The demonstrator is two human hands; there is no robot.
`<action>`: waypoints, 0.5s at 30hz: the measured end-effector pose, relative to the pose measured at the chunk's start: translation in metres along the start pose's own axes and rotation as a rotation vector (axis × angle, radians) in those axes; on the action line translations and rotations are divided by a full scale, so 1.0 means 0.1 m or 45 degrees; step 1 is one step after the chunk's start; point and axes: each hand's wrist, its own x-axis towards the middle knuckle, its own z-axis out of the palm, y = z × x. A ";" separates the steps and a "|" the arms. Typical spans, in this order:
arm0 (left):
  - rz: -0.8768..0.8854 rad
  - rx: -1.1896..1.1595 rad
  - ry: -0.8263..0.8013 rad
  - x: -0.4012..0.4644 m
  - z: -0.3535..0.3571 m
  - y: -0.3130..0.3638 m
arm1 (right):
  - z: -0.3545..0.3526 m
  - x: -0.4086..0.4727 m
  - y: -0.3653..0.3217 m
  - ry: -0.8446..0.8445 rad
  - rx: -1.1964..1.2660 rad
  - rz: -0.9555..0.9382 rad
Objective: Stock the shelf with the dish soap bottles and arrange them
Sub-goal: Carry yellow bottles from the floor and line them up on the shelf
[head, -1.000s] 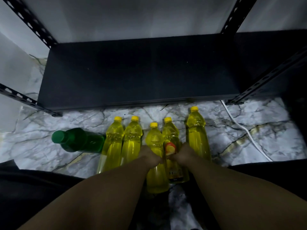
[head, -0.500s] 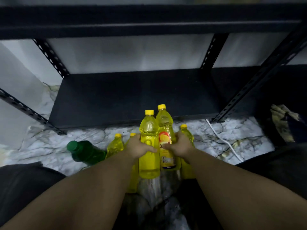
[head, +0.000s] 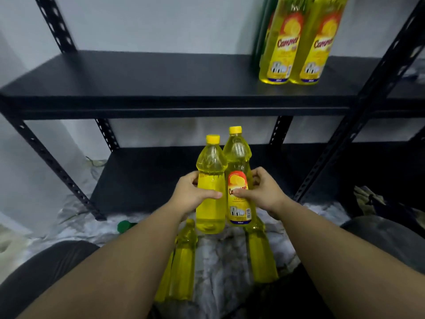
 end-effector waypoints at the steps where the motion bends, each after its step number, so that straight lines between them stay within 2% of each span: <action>1: 0.028 -0.009 0.011 0.00 -0.01 0.08 | -0.03 -0.01 -0.08 0.008 0.017 -0.028; 15: 0.479 -0.064 0.109 0.03 -0.11 1.46 | -0.40 -0.10 -1.24 0.207 0.186 -0.551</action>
